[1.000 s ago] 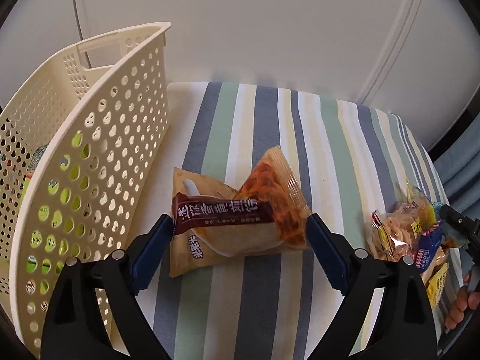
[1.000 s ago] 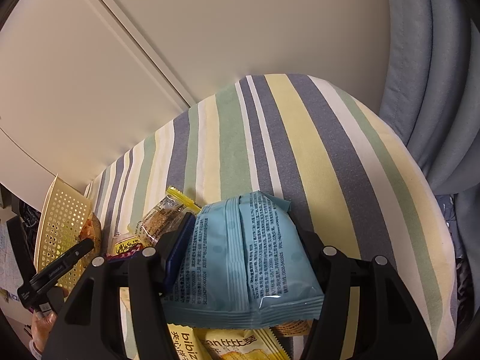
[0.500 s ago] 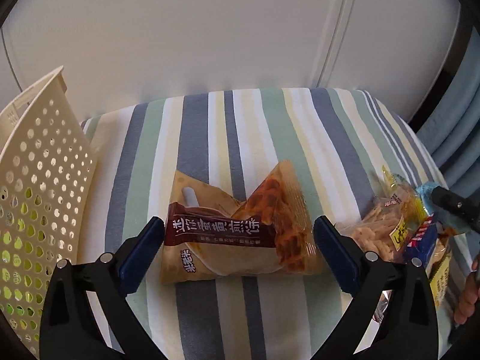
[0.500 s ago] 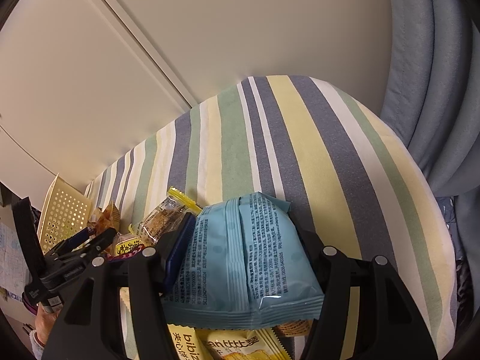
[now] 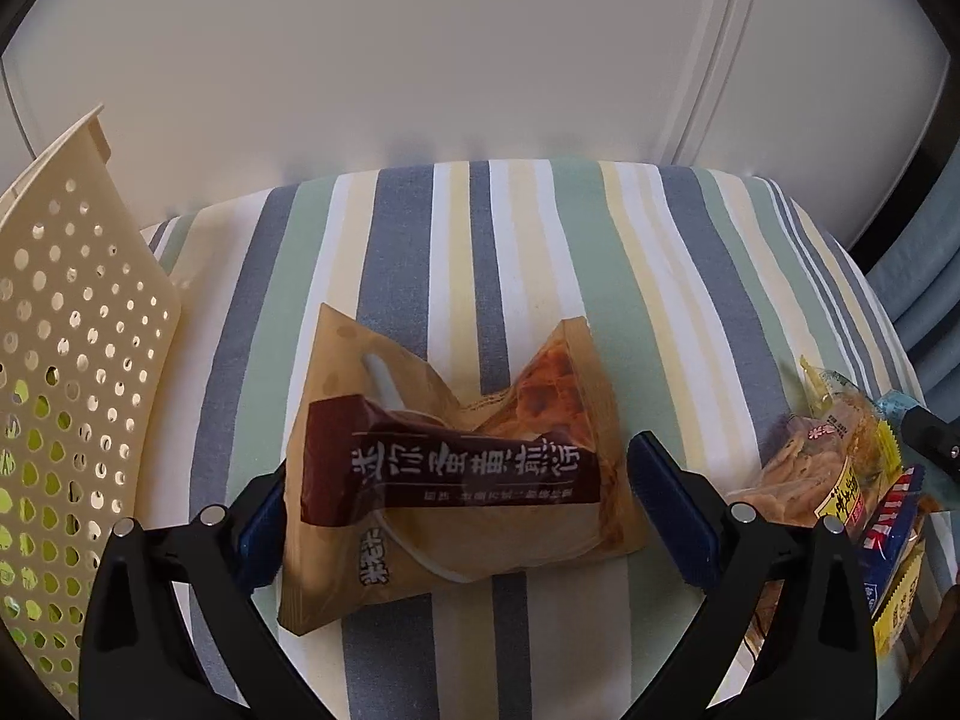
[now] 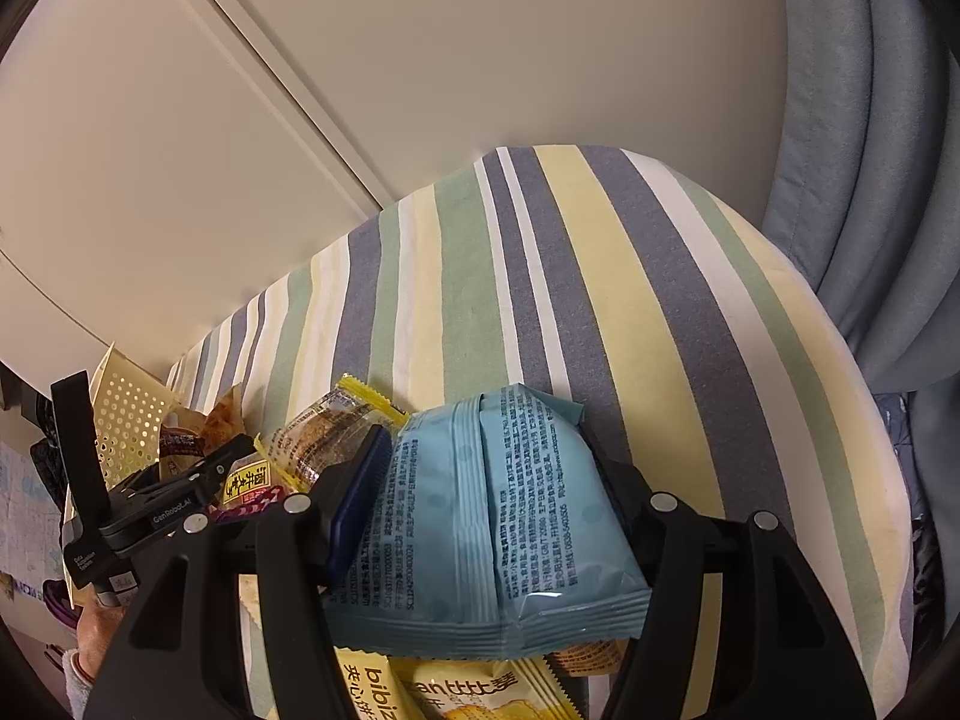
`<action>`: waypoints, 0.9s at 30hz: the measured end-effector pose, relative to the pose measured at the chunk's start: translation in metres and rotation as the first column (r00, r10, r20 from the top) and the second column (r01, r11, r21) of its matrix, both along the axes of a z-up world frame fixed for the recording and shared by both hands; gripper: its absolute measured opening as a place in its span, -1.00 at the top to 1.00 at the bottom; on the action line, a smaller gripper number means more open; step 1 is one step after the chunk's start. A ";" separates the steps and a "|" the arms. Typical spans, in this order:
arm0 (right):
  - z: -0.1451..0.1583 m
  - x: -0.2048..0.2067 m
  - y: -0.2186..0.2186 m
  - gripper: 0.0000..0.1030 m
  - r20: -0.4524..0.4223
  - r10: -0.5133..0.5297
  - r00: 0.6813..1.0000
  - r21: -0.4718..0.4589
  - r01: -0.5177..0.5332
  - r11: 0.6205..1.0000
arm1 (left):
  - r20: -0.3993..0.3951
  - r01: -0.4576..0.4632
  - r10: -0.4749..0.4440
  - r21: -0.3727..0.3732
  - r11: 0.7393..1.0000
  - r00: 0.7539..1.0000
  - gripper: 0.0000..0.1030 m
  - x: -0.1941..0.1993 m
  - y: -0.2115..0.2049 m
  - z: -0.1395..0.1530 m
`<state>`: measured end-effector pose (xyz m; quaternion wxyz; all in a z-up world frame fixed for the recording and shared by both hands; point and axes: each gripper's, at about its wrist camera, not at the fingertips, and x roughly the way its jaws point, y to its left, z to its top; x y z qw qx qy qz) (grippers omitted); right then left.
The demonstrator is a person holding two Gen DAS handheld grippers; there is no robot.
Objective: Organize snacks
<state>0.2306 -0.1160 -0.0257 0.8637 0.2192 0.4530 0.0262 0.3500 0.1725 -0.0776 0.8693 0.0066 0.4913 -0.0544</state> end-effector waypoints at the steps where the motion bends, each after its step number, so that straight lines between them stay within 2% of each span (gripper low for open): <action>1: 0.000 0.000 0.000 -0.19 0.000 0.001 1.000 0.002 -0.001 1.000 | 0.001 -0.003 0.003 -0.006 1.000 1.000 -0.89 0.001 -0.001 -0.001; 4: 0.000 0.002 -0.001 -0.15 0.005 0.002 1.000 0.010 -0.002 1.000 | 0.013 -0.026 0.026 -0.015 1.000 1.000 -0.51 -0.003 0.003 0.002; 6: 0.002 0.001 -0.002 -0.12 0.014 0.001 1.000 0.015 -0.001 1.000 | 0.014 -0.032 0.034 -0.072 0.997 0.999 -0.42 -0.005 0.007 0.004; 8: 0.004 -0.001 -0.004 -0.10 0.026 -0.007 1.000 0.017 0.007 1.000 | 0.031 -0.040 0.043 -0.087 0.995 0.999 -0.23 -0.008 0.008 0.008; 16: 0.014 -0.010 -0.021 -0.08 0.083 -0.053 0.995 0.098 0.044 0.994 | 0.091 -0.025 0.039 -0.146 0.989 0.995 -0.21 -0.022 0.009 0.027; 17: 0.015 -0.010 -0.022 -0.08 0.085 -0.052 0.995 0.109 0.043 0.993 | 0.098 -0.024 0.039 -0.150 0.988 0.994 -0.21 -0.027 0.017 0.040; 22: 0.019 -0.012 -0.021 -0.08 0.102 -0.048 0.994 0.134 0.034 0.990 | 0.141 -0.025 0.049 -0.166 0.986 0.989 -0.21 -0.053 0.032 0.068; 23: 0.020 -0.012 -0.020 -0.08 0.105 -0.047 0.993 0.135 0.033 0.990 | 0.149 -0.026 0.052 -0.171 0.985 0.988 -0.21 -0.061 0.049 0.081; 27: 0.022 -0.014 -0.019 -0.08 0.115 -0.042 0.993 0.131 0.026 0.991 | 0.194 -0.042 0.079 -0.189 0.981 0.978 -0.21 -0.076 0.072 0.106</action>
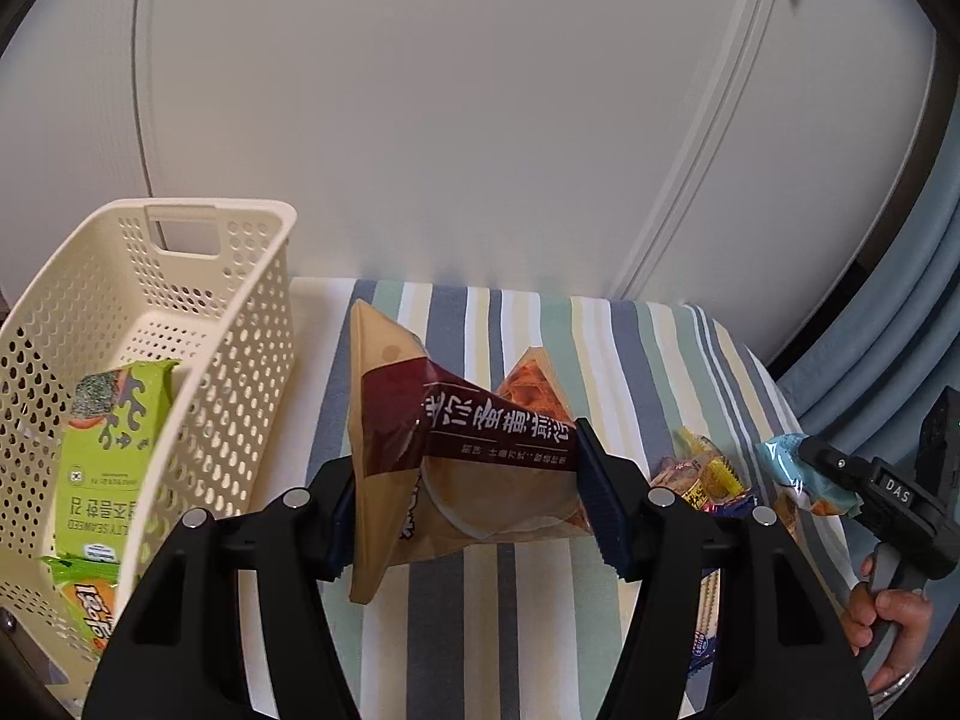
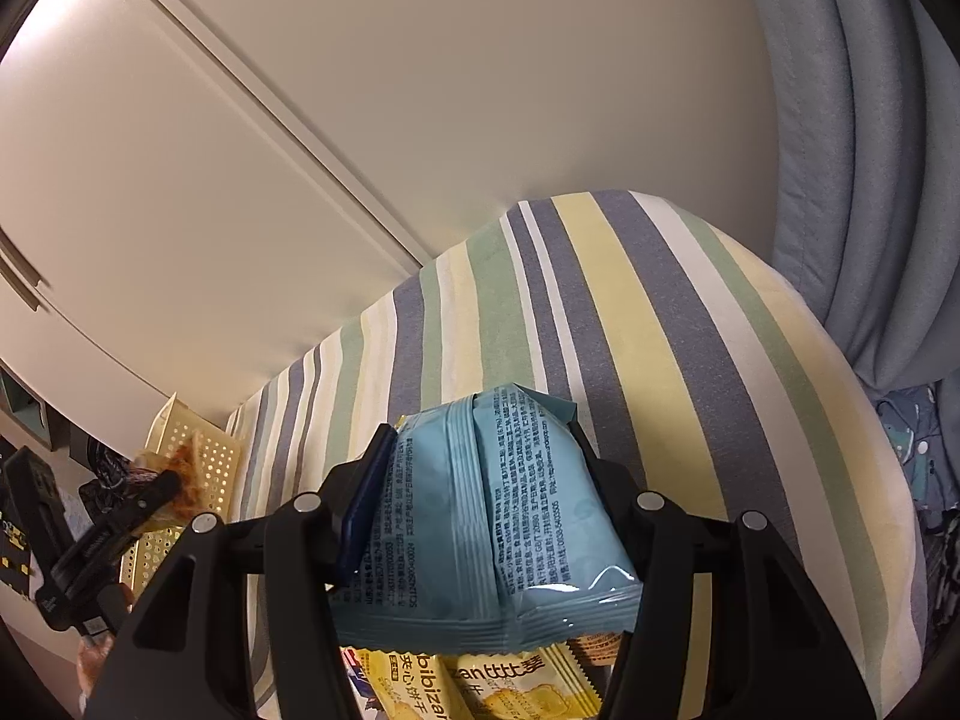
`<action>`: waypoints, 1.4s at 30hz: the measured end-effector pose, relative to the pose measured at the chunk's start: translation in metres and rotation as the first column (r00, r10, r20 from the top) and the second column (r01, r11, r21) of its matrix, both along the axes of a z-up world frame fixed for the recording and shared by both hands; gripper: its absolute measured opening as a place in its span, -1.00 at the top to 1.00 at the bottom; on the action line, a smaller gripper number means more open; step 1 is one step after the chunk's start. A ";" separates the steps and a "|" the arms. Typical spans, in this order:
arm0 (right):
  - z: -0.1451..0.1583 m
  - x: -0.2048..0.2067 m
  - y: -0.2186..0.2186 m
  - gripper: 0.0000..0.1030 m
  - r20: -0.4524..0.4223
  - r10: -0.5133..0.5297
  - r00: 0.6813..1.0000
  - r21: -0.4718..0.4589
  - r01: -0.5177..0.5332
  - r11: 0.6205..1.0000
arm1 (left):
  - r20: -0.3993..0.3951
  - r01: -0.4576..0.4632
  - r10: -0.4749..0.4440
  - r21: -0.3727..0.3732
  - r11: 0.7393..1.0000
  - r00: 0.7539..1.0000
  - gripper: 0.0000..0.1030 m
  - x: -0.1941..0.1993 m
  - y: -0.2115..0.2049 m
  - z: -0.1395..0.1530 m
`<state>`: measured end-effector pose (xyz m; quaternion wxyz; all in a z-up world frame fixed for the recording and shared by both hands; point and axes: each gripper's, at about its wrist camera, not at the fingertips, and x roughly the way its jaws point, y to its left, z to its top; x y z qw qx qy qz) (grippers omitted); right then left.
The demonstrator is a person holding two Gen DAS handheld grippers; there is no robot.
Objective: Organize snacks
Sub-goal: 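Release the pastry packet into the basket with the left tool while the right tool drops the blue packet in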
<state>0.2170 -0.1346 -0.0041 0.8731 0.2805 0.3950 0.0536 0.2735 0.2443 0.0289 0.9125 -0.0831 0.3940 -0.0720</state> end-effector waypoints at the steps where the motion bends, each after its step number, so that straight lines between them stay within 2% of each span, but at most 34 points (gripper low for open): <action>1: 0.000 0.000 0.000 -0.08 0.000 0.000 1.000 -0.001 0.000 1.000 | 0.011 -0.007 0.007 -0.003 1.000 1.000 -0.21 -0.003 0.006 0.006; 8: 0.003 -0.003 0.008 -0.08 0.005 0.006 1.000 -0.021 -0.006 1.000 | 0.111 -0.133 0.134 -0.020 0.991 0.985 -0.21 -0.035 0.066 0.044; 13: 0.003 -0.004 0.015 -0.08 0.006 0.024 1.000 -0.043 -0.024 0.999 | 0.168 -0.272 0.266 0.014 0.962 0.949 -0.21 -0.063 0.115 0.059; 16: 0.002 -0.004 0.021 -0.08 0.006 0.035 0.999 -0.053 -0.035 0.998 | 0.176 -0.358 0.351 0.010 0.934 0.920 -0.21 -0.079 0.145 0.055; 18: 0.000 -0.003 0.024 -0.08 0.005 0.043 0.999 -0.062 -0.043 0.997 | 0.168 -0.398 0.392 0.003 0.917 0.905 -0.31 -0.086 0.161 0.051; 20: 0.001 -0.003 0.029 -0.08 0.006 0.052 0.999 -0.075 -0.052 0.996 | 0.164 -0.439 0.433 0.000 0.898 0.886 -0.96 -0.090 0.172 0.048; 22: 0.003 -0.004 0.034 -0.08 0.009 0.063 0.998 -0.085 -0.062 0.994 | 0.179 -0.478 0.471 -0.003 0.878 0.864 -0.96 -0.096 0.181 0.047; 29: 0.013 -0.013 0.049 -0.08 0.045 0.089 0.995 -0.104 -0.084 0.991 | 0.192 -0.506 0.503 -0.040 0.862 0.842 -0.96 -0.107 0.201 0.044; 34: 0.035 -0.023 0.064 -0.08 0.106 0.109 0.988 -0.101 -0.098 0.990 | 0.214 -0.525 0.519 -0.033 0.850 0.827 -0.96 -0.111 0.203 0.046; 42: 0.074 -0.035 0.120 -0.08 0.186 0.192 0.963 -0.095 -0.177 0.980 | 0.242 -0.515 0.501 -0.003 0.857 0.831 -0.96 -0.113 0.199 0.049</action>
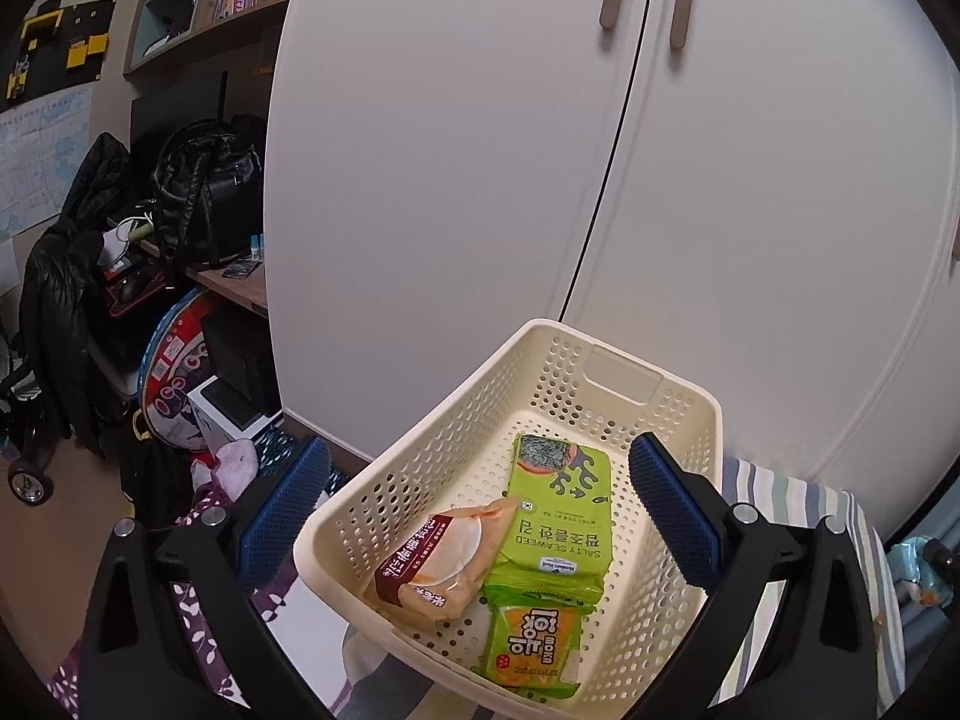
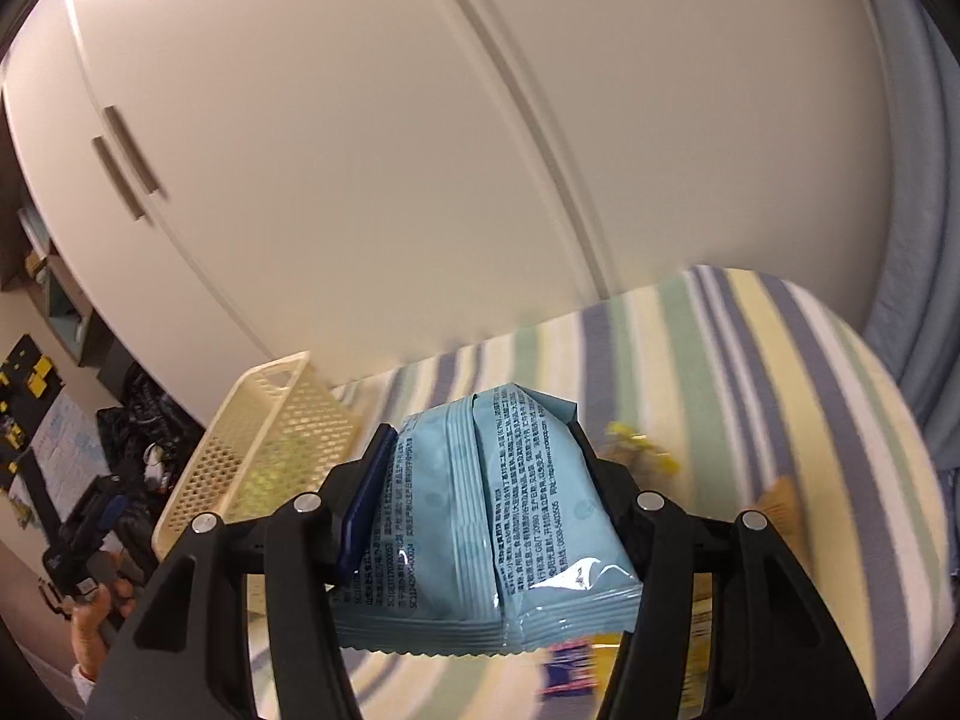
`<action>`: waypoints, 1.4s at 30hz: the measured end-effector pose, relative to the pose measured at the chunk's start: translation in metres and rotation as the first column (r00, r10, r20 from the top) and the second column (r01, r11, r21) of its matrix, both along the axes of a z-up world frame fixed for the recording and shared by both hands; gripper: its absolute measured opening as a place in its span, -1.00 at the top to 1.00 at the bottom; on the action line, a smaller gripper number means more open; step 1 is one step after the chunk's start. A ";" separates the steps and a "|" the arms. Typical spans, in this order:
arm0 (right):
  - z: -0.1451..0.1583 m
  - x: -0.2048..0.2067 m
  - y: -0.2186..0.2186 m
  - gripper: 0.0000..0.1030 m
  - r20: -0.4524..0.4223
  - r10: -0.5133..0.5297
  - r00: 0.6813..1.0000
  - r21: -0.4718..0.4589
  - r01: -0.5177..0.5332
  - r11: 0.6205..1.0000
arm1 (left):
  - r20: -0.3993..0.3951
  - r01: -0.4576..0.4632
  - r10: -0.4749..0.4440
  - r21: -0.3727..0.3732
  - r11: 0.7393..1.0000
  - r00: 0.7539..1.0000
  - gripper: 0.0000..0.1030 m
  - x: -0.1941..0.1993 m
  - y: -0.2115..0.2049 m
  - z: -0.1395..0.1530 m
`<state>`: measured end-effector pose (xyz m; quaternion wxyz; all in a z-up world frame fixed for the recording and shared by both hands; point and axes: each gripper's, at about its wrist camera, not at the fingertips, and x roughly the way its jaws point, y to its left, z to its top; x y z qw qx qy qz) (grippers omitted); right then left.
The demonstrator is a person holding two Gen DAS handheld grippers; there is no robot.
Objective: Organize snacks
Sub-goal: 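Release the pastry packet into the basket with the left tool while the right tool drops the blue packet in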
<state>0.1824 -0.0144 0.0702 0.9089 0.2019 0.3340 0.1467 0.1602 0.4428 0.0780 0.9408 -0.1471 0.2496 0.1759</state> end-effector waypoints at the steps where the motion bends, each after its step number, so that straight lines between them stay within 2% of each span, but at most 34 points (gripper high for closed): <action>1: 0.003 0.001 0.012 -0.08 0.001 0.025 1.000 0.009 -0.025 1.000 | 0.002 0.003 -0.003 0.000 1.000 1.000 -0.96 0.000 0.000 0.000; 8: 0.022 0.005 0.113 -0.08 0.013 0.216 0.976 0.040 -0.216 0.975 | 0.022 -0.018 0.018 0.003 1.000 1.000 -0.96 -0.007 0.009 0.005; 15: 0.030 0.006 0.220 -0.09 0.010 0.349 0.937 -0.007 -0.349 0.937 | 0.042 -0.073 0.074 -0.008 0.997 0.996 -0.96 -0.015 0.029 0.007; 18: 0.027 0.006 0.253 -0.09 -0.003 0.384 0.923 -0.039 -0.384 0.923 | 0.052 -0.081 0.083 -0.038 0.996 0.995 -0.96 -0.019 0.038 0.007; 21: 0.022 0.007 0.279 -0.29 -0.019 0.404 0.914 -0.050 -0.405 0.913 | 0.052 -0.091 0.094 -0.049 0.995 0.994 -0.96 -0.020 0.045 0.005; 22: 0.020 0.006 0.282 -0.56 -0.022 0.407 0.913 -0.045 -0.408 0.912 | 0.050 -0.099 0.101 -0.049 0.994 0.994 -0.96 -0.020 0.047 0.005; 23: 0.019 0.006 0.286 -0.64 -0.019 0.402 0.915 -0.043 -0.403 0.914 | 0.048 -0.104 0.106 -0.053 0.993 0.993 -0.96 -0.020 0.049 0.004; 28: 0.020 0.003 0.285 -0.64 -0.014 0.381 0.924 -0.063 -0.381 0.922 | 0.050 -0.109 0.114 -0.089 0.990 0.992 -0.96 -0.022 0.056 0.001; 37: 0.017 -0.002 0.264 -0.64 -0.022 0.324 0.946 -0.052 -0.324 0.945 | 0.053 -0.094 0.099 -0.086 0.992 0.994 -0.96 -0.021 0.053 0.001; 42: 0.015 -0.014 0.259 -0.64 -0.016 0.309 0.951 -0.126 -0.308 0.943 | 0.053 -0.075 0.079 -0.080 0.994 0.995 -0.96 -0.018 0.048 0.001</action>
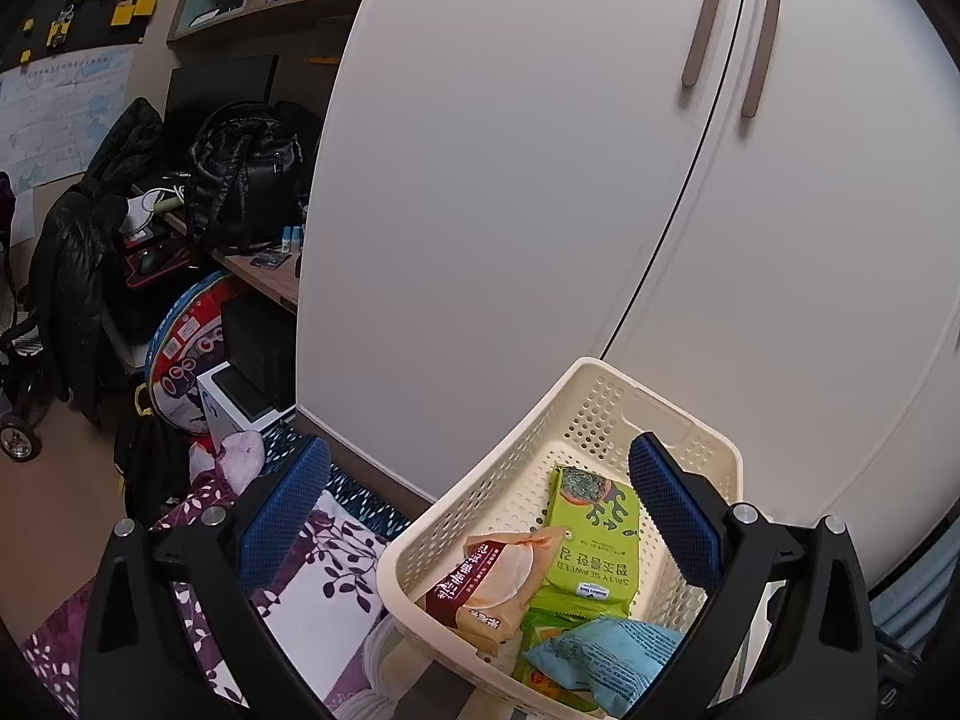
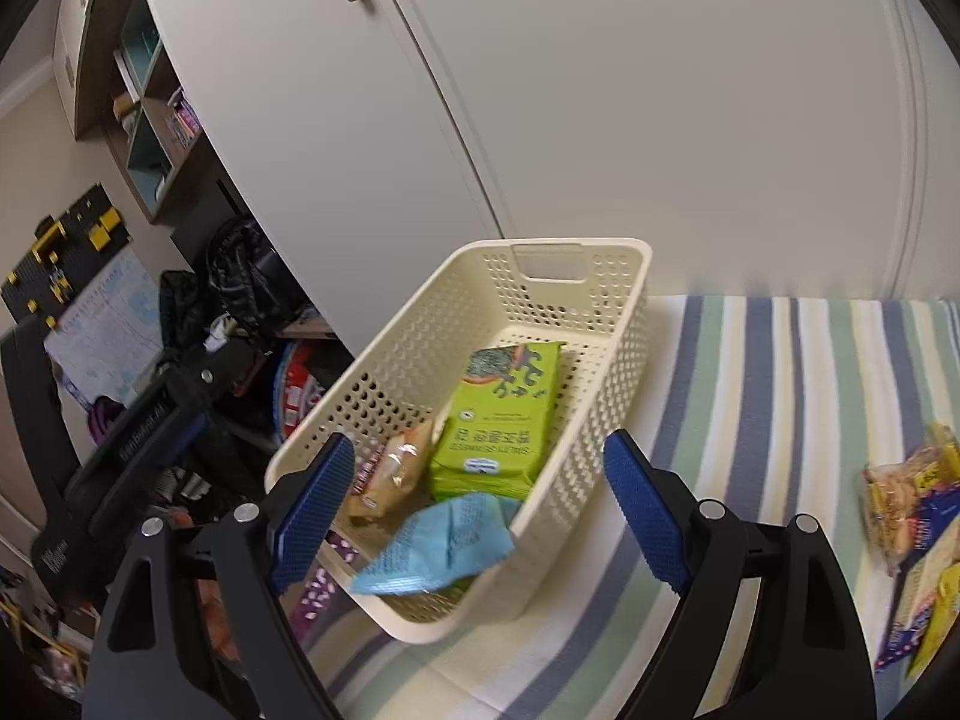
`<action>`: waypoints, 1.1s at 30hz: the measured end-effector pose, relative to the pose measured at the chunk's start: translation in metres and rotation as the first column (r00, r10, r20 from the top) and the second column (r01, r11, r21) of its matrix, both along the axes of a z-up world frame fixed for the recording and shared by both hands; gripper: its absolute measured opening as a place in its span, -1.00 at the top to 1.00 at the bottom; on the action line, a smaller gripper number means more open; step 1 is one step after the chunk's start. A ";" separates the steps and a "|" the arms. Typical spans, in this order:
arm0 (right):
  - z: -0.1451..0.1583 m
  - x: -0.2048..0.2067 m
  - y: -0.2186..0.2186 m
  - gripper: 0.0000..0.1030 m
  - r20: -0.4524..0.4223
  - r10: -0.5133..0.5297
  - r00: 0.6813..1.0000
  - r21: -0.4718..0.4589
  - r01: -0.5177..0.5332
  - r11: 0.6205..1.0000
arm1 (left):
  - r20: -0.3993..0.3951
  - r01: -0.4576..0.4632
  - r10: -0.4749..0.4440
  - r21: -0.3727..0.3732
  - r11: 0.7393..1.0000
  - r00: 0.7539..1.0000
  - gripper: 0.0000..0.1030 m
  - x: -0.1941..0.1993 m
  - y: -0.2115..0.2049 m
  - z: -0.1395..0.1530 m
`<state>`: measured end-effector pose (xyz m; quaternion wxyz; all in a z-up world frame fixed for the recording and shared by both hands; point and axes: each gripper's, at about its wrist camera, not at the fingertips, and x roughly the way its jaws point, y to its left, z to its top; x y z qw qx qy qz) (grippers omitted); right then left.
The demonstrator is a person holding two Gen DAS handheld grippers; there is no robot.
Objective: Organize snacks
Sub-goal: 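Release the pastry packet into the basket with the left tool while the right tool drops the blue packet in, then move both open tools back over the snacks on the bedspread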
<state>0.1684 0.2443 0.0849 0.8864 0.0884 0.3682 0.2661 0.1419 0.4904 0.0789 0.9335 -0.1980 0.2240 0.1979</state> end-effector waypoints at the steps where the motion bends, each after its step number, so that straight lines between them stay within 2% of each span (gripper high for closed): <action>1: -0.001 -0.002 -0.001 -0.64 0.006 -0.002 1.000 -0.010 0.003 1.000 | 0.000 0.004 -0.004 0.001 1.000 1.000 -0.96 0.000 -0.001 0.000; 6: -0.007 -0.005 -0.015 -0.64 -0.002 -0.027 1.000 -0.005 0.027 1.000 | -0.002 0.025 -0.025 0.005 1.000 1.000 -0.96 0.003 -0.007 0.000; 17: -0.027 -0.009 -0.062 -0.64 -0.043 -0.107 0.993 -0.006 0.107 0.994 | -0.007 0.094 -0.094 0.063 0.994 0.996 -0.96 0.009 -0.039 0.004; 26: -0.044 -0.022 -0.125 -0.64 -0.070 -0.214 0.974 -0.036 0.212 0.977 | -0.011 0.186 -0.186 0.121 0.975 0.983 -0.96 0.013 -0.076 0.009; 33: -0.054 -0.043 -0.197 -0.64 -0.079 -0.334 0.939 -0.100 0.326 0.940 | -0.020 0.265 -0.266 0.182 0.947 0.964 -0.96 0.012 -0.113 0.014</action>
